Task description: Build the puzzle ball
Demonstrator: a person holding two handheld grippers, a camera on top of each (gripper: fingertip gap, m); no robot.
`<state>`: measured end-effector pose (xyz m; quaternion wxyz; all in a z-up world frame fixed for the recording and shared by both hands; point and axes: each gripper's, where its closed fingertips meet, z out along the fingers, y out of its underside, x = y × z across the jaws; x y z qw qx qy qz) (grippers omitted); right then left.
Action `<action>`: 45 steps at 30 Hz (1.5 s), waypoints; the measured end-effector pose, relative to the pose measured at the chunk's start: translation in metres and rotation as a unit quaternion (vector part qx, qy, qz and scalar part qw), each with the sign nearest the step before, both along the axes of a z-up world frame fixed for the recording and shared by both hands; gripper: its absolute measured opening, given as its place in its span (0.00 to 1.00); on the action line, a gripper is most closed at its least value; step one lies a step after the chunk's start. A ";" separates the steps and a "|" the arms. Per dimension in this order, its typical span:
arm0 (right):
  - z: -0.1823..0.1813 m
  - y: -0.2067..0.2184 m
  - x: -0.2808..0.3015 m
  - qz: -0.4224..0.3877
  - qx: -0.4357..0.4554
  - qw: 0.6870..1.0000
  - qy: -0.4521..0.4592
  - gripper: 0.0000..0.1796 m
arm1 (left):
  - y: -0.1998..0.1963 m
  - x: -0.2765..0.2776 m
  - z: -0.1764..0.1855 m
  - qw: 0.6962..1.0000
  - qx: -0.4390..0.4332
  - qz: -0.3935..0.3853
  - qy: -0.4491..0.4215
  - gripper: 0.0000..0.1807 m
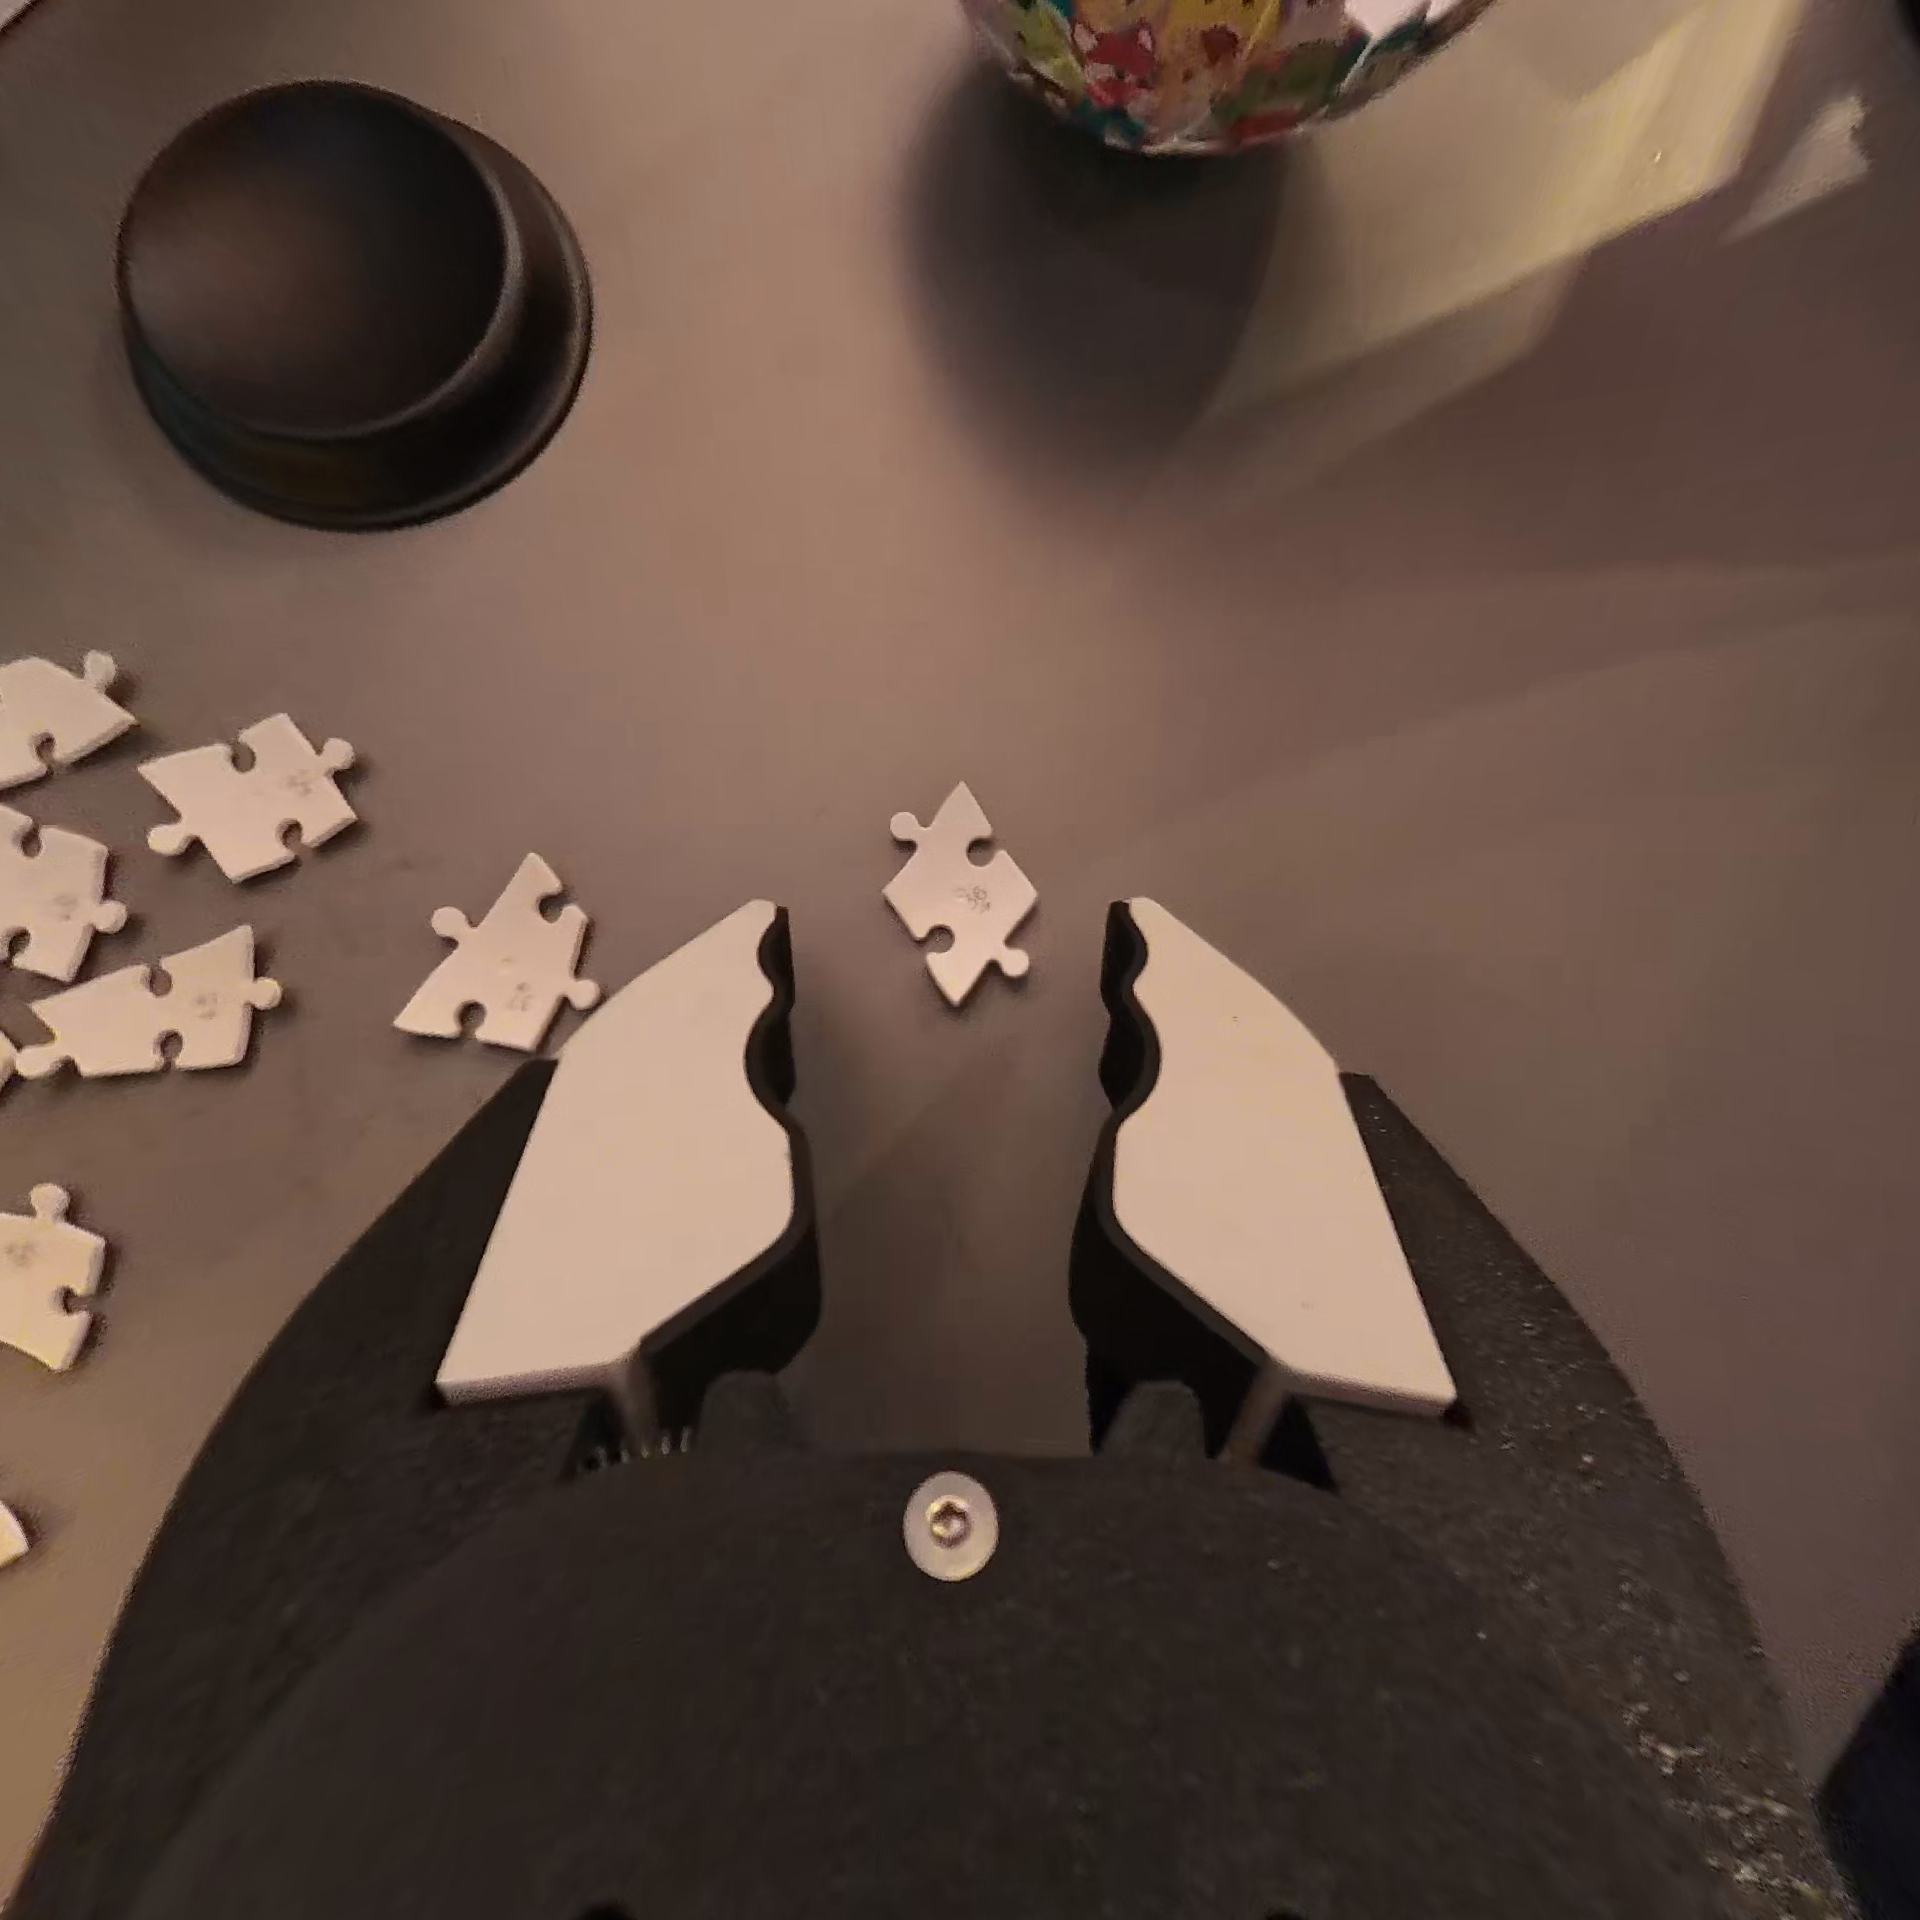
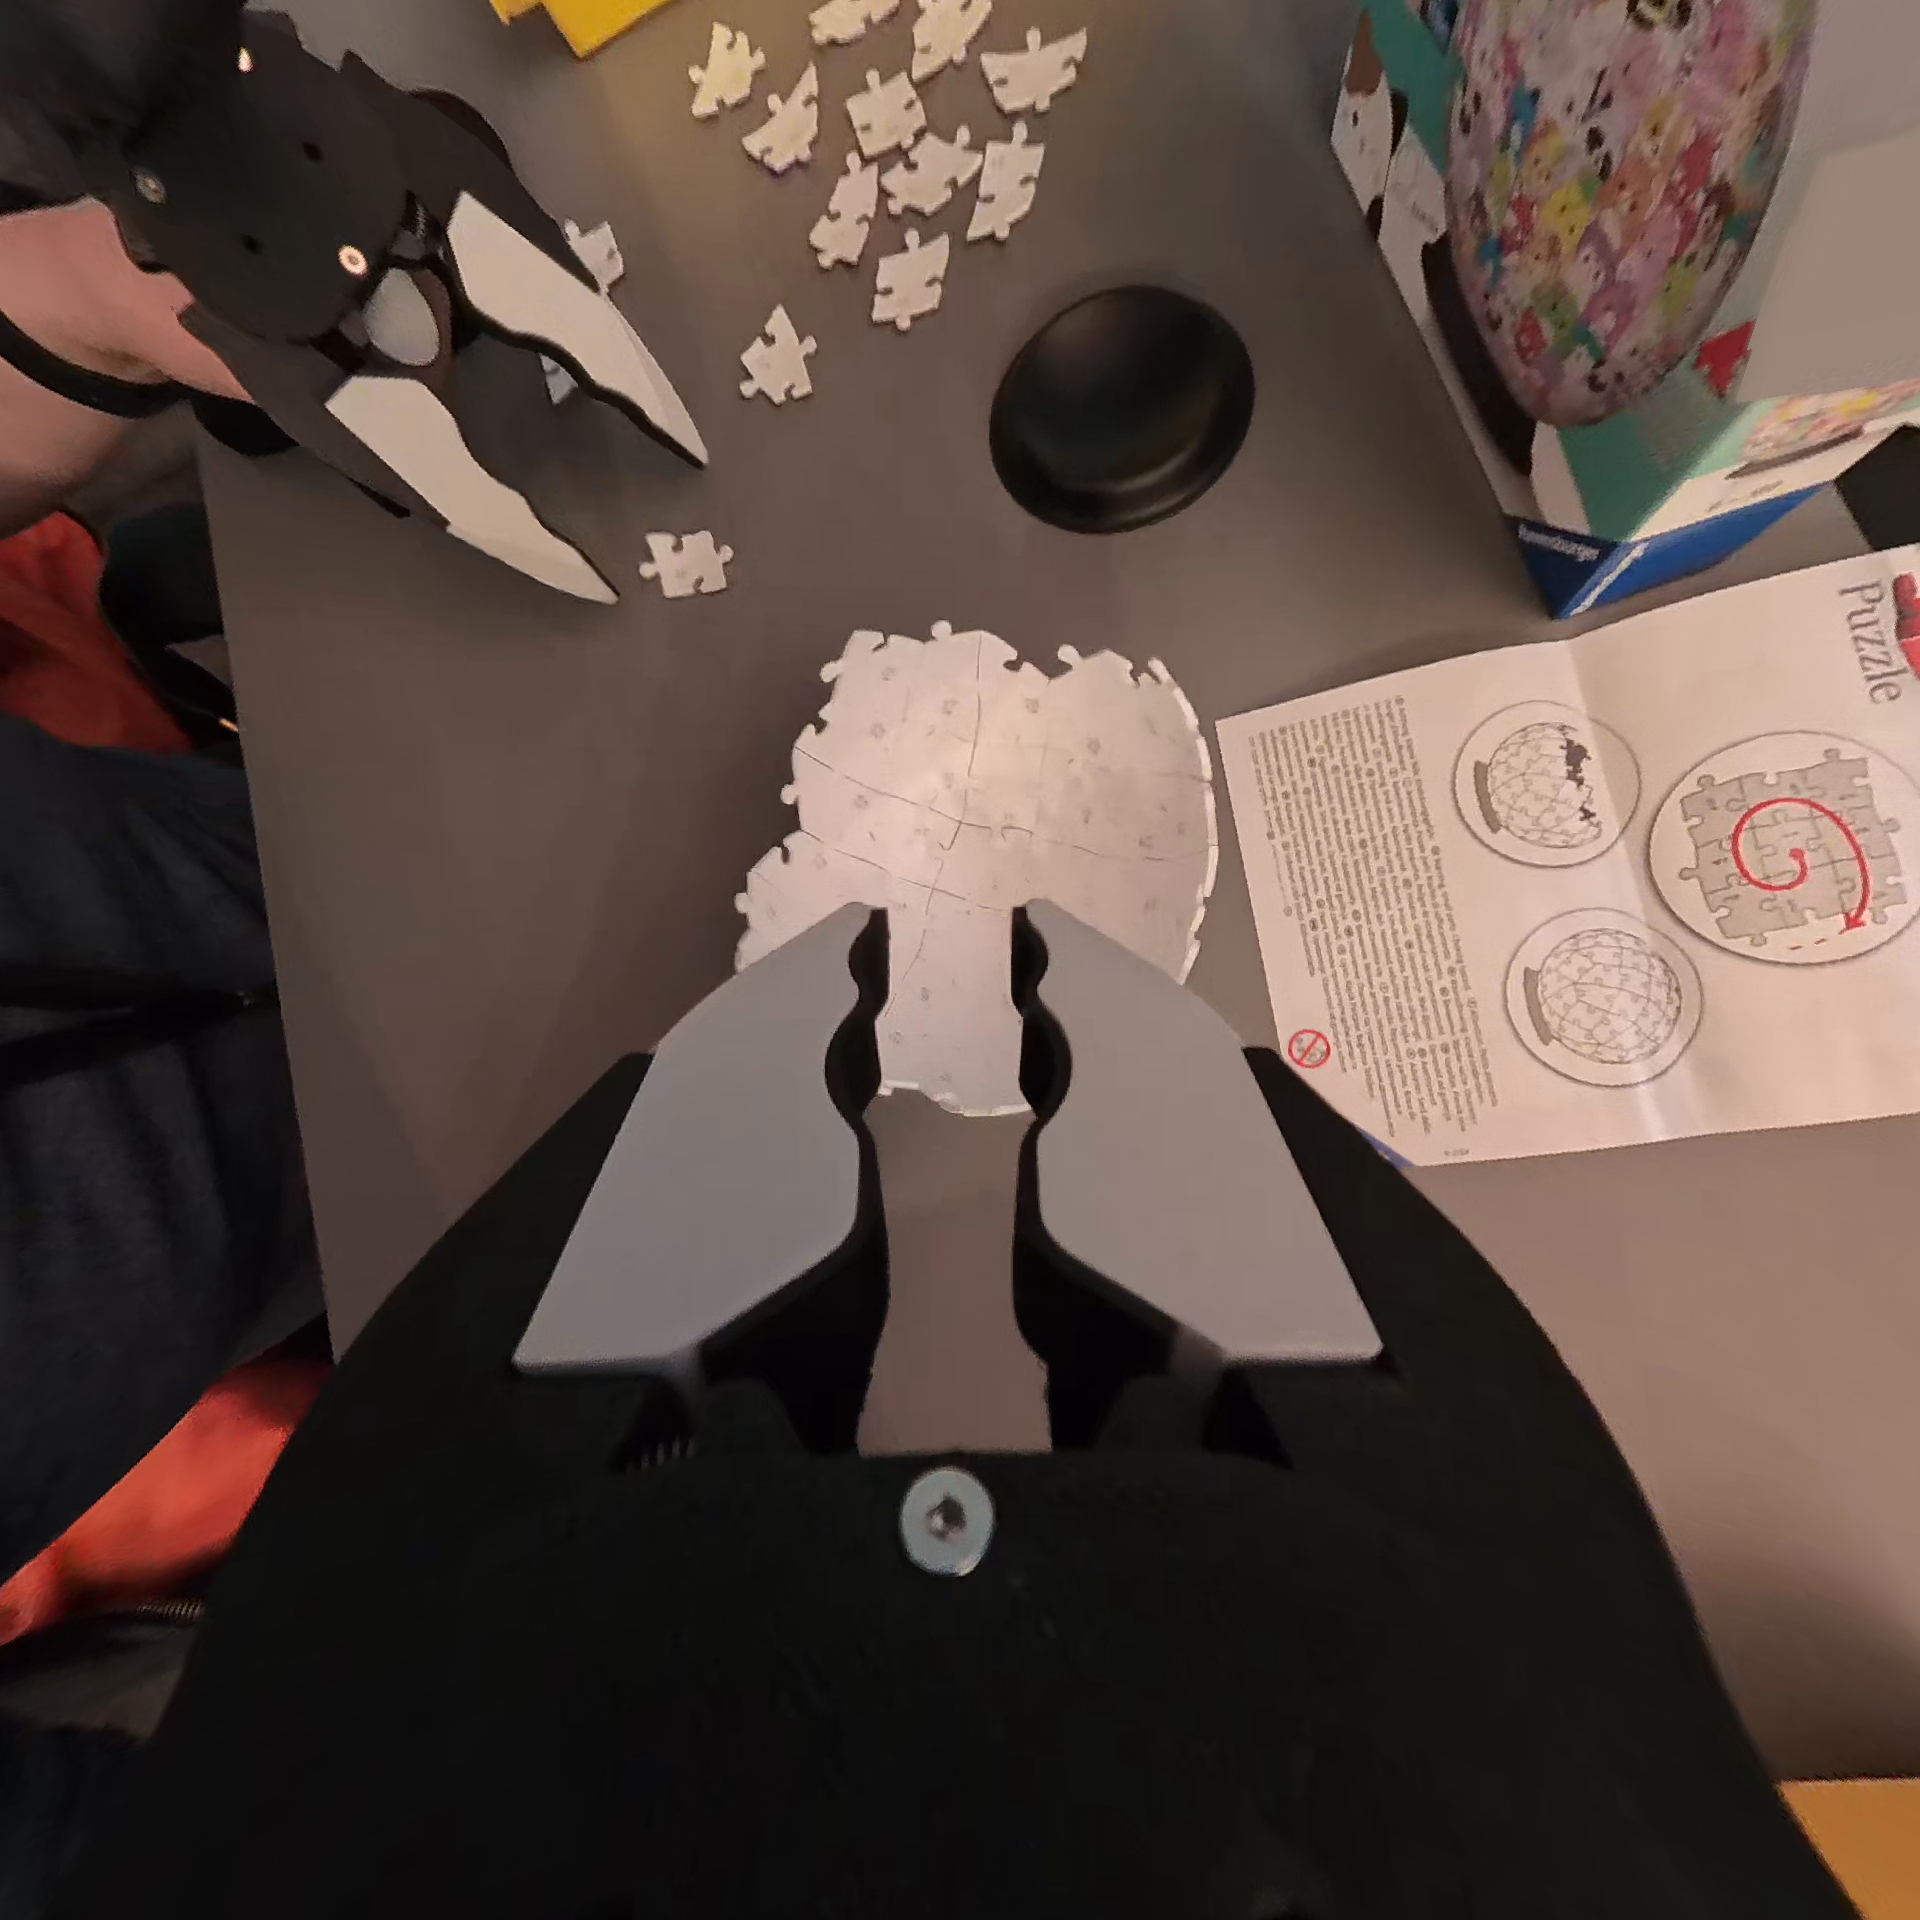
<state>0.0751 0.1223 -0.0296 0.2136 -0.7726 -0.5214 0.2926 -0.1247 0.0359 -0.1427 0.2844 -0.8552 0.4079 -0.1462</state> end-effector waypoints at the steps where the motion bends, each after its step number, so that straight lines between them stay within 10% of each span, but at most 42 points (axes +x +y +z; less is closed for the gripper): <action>1: -0.002 0.000 0.000 0.001 -0.001 1.000 -0.004 0.13 | 0.001 0.002 -0.003 1.000 -0.002 0.000 0.001 0.30; 16: 0.003 -0.014 -0.012 0.023 0.007 1.000 -0.004 0.13 | 0.008 0.015 -0.001 0.999 0.042 -0.018 -0.001 0.00; 21: 0.014 -0.036 -0.029 0.059 0.014 0.998 0.011 0.13 | 0.005 0.014 0.005 0.999 0.040 -0.015 -0.013 0.08; 25: 0.013 -0.055 -0.041 0.093 0.001 0.996 0.012 0.13 | -0.020 0.022 -0.002 0.997 -0.018 -0.060 -0.039 0.33; 33: 0.006 -0.076 -0.052 0.129 0.011 0.991 -0.015 0.13 | -0.031 0.025 -0.013 0.996 0.020 -0.083 0.008 0.18; 45: 0.004 -0.080 -0.049 0.135 0.006 0.990 -0.028 0.13 | -0.023 0.026 -0.013 0.996 0.030 -0.081 0.026 0.31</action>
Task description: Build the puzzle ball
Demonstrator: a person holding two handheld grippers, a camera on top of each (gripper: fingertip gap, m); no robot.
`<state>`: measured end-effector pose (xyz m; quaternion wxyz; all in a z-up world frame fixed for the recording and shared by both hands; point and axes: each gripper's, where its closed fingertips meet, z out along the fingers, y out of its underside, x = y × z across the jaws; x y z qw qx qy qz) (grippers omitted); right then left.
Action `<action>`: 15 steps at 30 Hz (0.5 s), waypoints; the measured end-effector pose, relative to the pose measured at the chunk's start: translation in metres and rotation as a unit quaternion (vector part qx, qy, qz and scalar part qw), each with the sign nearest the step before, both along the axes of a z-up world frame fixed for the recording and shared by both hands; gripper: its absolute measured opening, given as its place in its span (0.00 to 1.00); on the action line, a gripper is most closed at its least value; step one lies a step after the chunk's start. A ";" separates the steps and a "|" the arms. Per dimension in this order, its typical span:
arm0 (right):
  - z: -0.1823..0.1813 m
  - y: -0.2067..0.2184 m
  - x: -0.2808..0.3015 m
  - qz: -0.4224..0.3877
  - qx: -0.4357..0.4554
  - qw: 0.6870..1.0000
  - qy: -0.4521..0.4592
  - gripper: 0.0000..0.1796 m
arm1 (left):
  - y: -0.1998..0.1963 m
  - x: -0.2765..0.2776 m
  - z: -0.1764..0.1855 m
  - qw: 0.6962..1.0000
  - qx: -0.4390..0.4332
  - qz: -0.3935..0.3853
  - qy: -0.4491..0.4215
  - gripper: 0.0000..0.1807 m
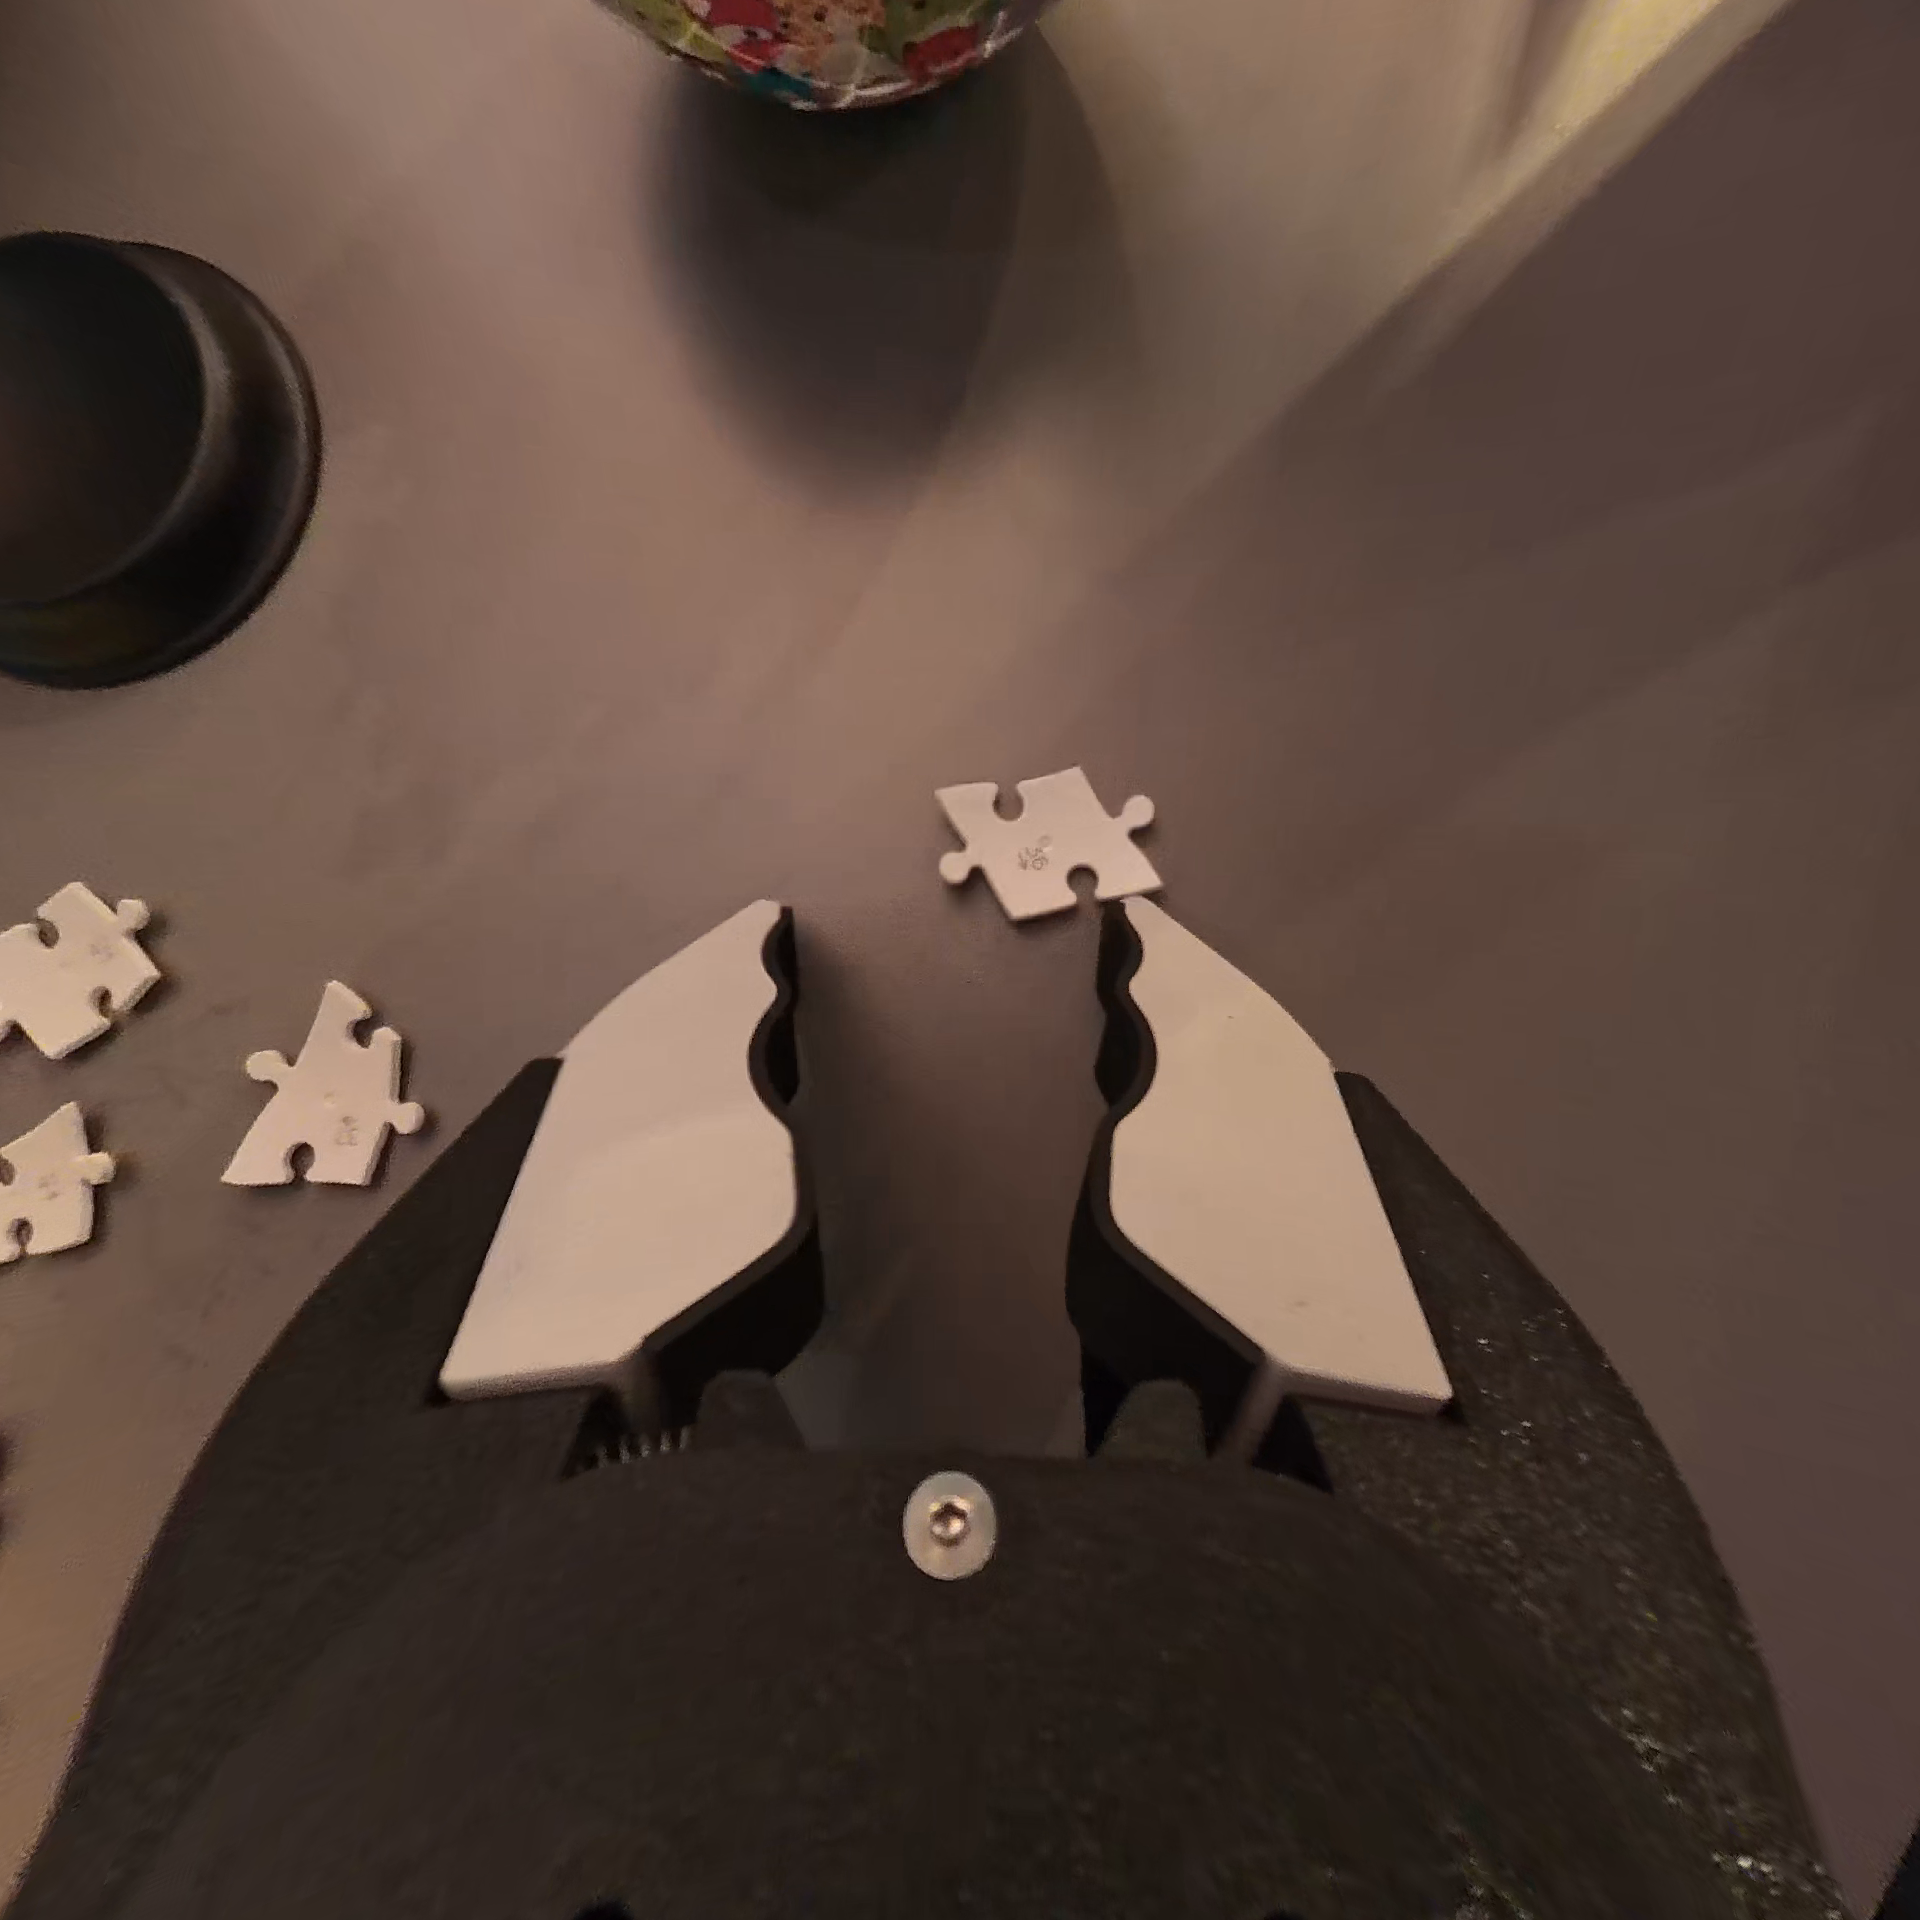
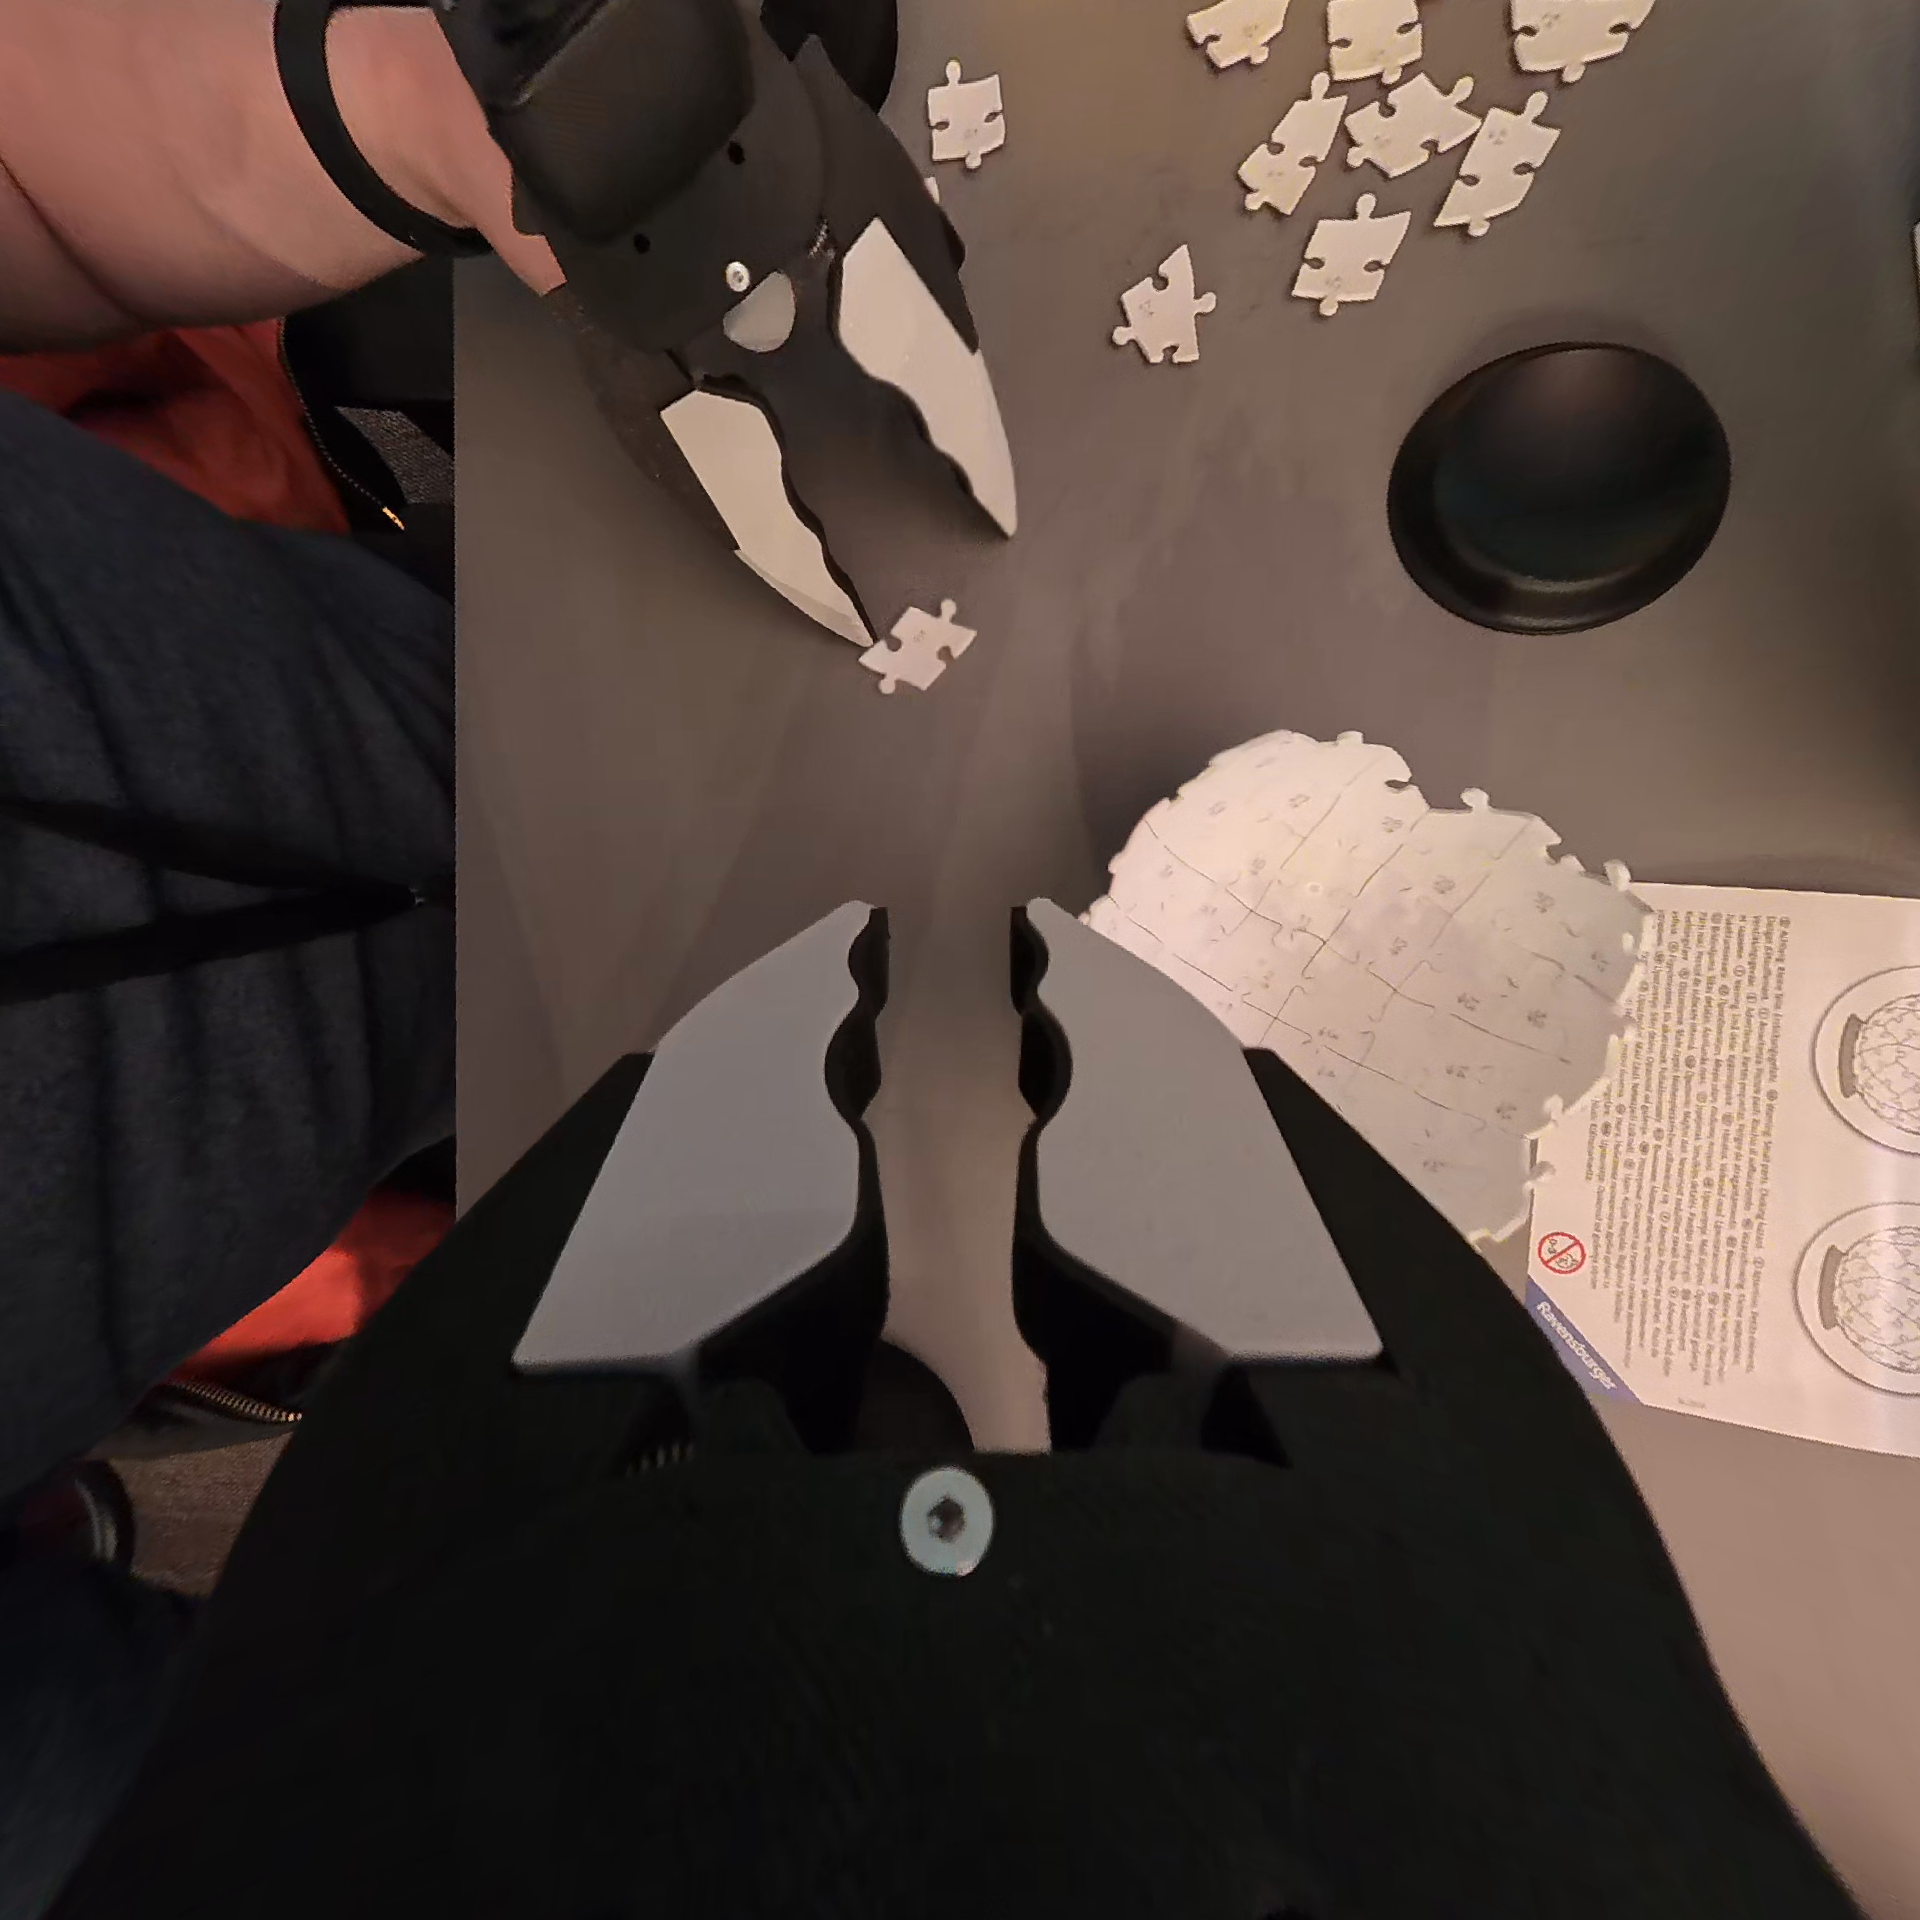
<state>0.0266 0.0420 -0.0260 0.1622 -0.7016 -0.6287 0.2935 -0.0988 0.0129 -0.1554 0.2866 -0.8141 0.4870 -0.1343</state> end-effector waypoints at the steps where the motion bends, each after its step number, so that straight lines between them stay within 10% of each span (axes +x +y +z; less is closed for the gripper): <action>1: 0.000 0.000 0.000 0.000 0.000 1.000 0.000 0.13 | 0.000 0.001 0.000 1.000 -0.003 -0.002 -0.003 0.30; 15: -0.004 -0.002 0.003 0.004 -0.001 1.000 -0.015 0.13 | -0.001 0.012 0.002 0.997 0.022 -0.074 0.020 0.33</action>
